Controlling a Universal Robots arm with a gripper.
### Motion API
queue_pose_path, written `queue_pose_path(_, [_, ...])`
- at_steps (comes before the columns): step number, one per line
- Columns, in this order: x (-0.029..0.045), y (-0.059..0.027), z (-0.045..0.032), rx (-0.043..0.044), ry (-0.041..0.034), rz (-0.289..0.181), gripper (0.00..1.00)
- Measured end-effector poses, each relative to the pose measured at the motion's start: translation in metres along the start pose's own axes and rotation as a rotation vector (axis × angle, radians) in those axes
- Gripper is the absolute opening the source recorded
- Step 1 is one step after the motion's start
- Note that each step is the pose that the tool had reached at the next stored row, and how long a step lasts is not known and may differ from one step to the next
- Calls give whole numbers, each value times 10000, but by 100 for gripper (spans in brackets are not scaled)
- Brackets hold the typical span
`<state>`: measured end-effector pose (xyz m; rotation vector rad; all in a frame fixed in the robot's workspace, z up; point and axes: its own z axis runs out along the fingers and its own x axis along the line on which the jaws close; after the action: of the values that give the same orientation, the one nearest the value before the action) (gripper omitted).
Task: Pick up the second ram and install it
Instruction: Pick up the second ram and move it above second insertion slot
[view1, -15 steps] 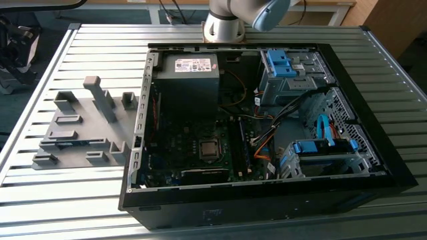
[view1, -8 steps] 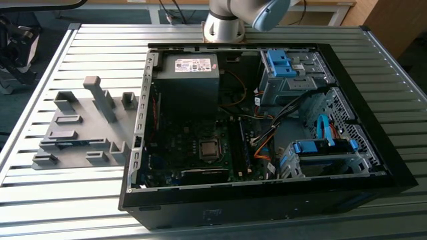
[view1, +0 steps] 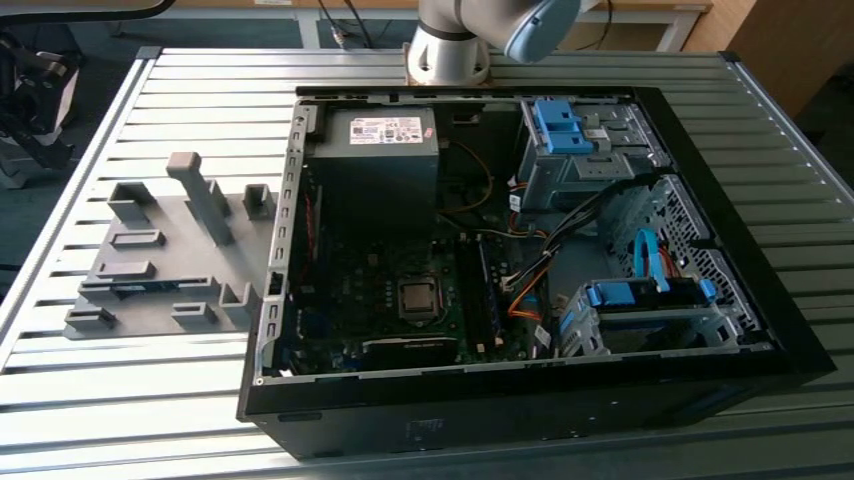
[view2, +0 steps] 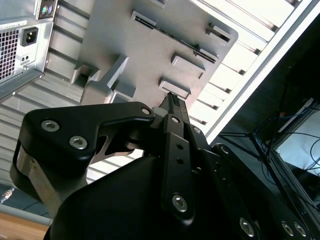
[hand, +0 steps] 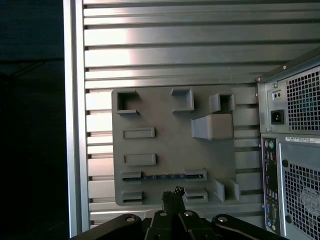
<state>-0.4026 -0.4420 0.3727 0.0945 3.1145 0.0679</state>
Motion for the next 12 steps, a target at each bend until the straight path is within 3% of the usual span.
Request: queue_pose_path(12, [1, 0, 0, -8, 14, -316, 11])
